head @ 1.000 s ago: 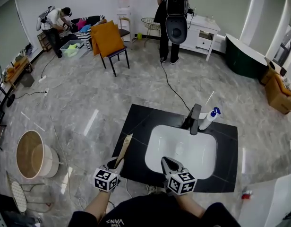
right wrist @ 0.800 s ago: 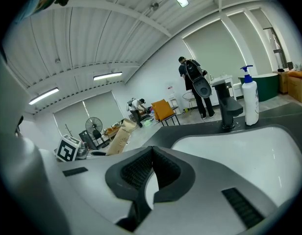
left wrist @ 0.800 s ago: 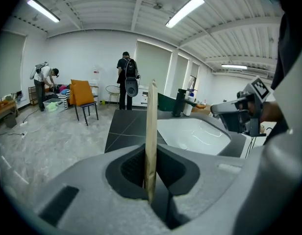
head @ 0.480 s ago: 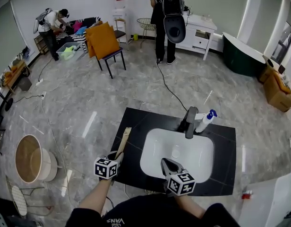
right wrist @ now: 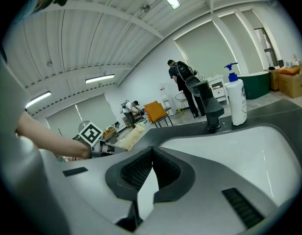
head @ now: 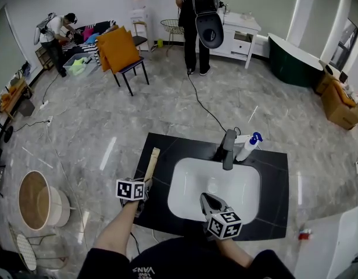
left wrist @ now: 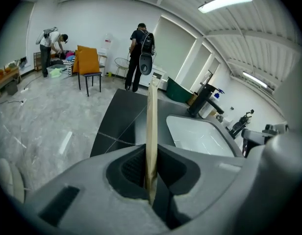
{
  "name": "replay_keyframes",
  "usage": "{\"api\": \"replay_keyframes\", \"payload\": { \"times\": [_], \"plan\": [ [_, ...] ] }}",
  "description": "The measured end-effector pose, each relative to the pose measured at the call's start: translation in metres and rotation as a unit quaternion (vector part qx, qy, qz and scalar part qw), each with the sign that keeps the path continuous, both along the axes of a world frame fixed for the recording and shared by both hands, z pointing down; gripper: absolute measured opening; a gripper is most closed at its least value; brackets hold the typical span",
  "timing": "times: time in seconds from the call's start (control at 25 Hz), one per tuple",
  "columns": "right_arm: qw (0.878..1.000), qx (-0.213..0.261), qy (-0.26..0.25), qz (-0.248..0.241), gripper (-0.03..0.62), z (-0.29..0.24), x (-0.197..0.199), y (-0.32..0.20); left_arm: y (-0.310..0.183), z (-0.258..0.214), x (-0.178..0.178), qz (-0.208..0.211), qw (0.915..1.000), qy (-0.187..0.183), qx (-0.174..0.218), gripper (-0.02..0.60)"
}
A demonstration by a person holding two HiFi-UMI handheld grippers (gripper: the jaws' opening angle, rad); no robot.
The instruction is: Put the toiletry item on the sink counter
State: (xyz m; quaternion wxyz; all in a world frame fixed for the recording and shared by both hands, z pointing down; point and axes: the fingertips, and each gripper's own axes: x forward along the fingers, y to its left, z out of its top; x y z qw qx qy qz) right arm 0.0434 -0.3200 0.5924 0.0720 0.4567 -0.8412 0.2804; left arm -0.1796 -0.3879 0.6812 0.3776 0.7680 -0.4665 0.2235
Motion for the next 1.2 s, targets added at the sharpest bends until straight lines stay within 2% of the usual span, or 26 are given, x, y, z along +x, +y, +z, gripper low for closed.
{"api": "replay_keyframes", "payload": {
  "times": [0.2,0.6,0.84,0.96,1.2],
  "plan": [
    [1.000,-0.001,0.001,0.008,0.000,-0.001,0.010,-0.008,-0.014,0.011,0.002,-0.010,0.9988,-0.003,-0.048,0.040],
    [1.000,-0.012,0.003,0.015,0.000,0.007,0.019,-0.019,-0.036,0.026,0.008,-0.019,0.9965,-0.003,-0.081,0.043],
    [1.000,-0.013,0.006,0.023,0.000,0.009,0.026,-0.025,-0.047,0.031,0.009,-0.015,0.9961,-0.017,-0.086,0.052],
    [1.000,-0.016,0.008,0.026,0.000,0.009,0.028,-0.026,-0.051,0.031,0.006,-0.025,0.9962,-0.020,-0.081,0.110],
    [0.999,-0.015,0.006,0.028,0.000,0.010,0.028,-0.025,-0.052,0.030,0.008,-0.026,0.9969,-0.029,-0.068,0.130]
  ]
}}
